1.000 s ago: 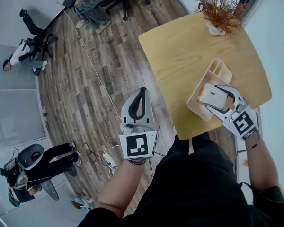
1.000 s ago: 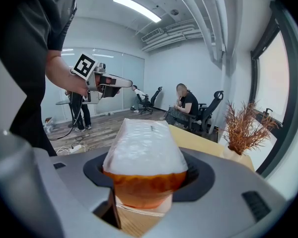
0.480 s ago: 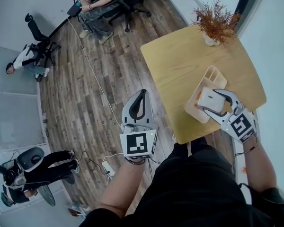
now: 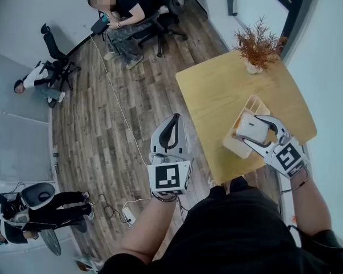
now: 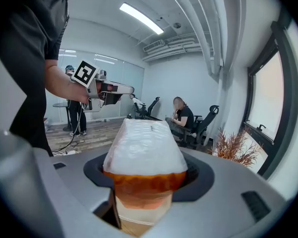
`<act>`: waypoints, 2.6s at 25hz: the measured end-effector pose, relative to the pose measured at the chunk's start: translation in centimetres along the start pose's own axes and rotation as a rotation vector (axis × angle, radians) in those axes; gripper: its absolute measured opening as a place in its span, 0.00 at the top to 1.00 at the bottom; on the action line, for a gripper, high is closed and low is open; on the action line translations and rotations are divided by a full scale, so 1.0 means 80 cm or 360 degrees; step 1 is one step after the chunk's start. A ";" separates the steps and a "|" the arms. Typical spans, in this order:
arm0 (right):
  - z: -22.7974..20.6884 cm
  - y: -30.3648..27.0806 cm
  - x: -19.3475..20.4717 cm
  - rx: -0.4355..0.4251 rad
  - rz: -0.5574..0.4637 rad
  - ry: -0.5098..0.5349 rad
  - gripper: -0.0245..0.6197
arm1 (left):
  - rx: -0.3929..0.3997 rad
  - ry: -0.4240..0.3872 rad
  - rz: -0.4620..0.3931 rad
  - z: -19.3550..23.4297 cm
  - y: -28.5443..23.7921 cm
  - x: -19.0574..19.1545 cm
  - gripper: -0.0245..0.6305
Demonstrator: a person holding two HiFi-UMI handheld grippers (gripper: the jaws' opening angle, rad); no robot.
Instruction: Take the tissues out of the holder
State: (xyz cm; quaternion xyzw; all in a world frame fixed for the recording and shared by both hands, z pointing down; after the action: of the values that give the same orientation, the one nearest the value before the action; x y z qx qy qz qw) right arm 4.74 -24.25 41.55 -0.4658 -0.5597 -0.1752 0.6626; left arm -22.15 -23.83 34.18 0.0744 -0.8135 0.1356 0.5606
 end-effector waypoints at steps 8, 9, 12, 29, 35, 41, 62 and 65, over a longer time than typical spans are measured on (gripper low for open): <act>0.004 0.021 -0.038 0.0029 -0.0063 0.0051 0.51 | -0.0017 -0.0007 -0.0045 0.015 0.020 -0.030 0.96; 0.004 0.024 -0.044 0.0033 -0.0071 0.0065 0.51 | -0.0022 -0.0008 -0.0045 0.016 0.022 -0.031 0.96; 0.001 0.029 -0.053 0.0037 -0.0104 0.0084 0.51 | -0.0039 -0.0017 -0.0046 0.018 0.024 -0.034 0.96; -0.024 0.083 -0.126 0.0110 -0.0219 0.0144 0.51 | -0.0163 -0.0023 -0.0192 0.055 0.014 -0.093 0.96; -0.033 0.093 -0.140 0.0132 -0.0267 0.0191 0.51 | -0.0186 -0.0047 -0.0233 0.056 0.008 -0.103 0.96; -0.036 0.101 -0.148 0.0157 -0.0327 0.0156 0.51 | -0.0223 -0.0056 -0.0257 0.067 0.016 -0.107 0.96; -0.039 0.091 -0.160 0.0152 -0.0366 0.0181 0.51 | -0.0216 -0.0119 -0.0224 0.077 0.017 -0.110 0.96; -0.039 0.089 -0.161 0.0148 -0.0361 0.0190 0.51 | -0.0222 -0.0129 -0.0236 0.079 0.016 -0.112 0.96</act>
State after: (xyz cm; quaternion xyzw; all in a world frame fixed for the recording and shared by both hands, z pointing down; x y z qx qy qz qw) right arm 7.85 -26.91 27.08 -0.3570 -0.5759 -0.2503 0.6915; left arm -24.88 -24.81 23.53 0.1005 -0.8353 0.0337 0.5395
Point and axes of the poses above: the fingertips, and each gripper's own axes: y backward along the fingers, z to its left, x out of its underside, the point moved 8 cm from there along y, backward along the fingers, and after that the axes turned 12 degrees about -y, right-handed, at the moved point
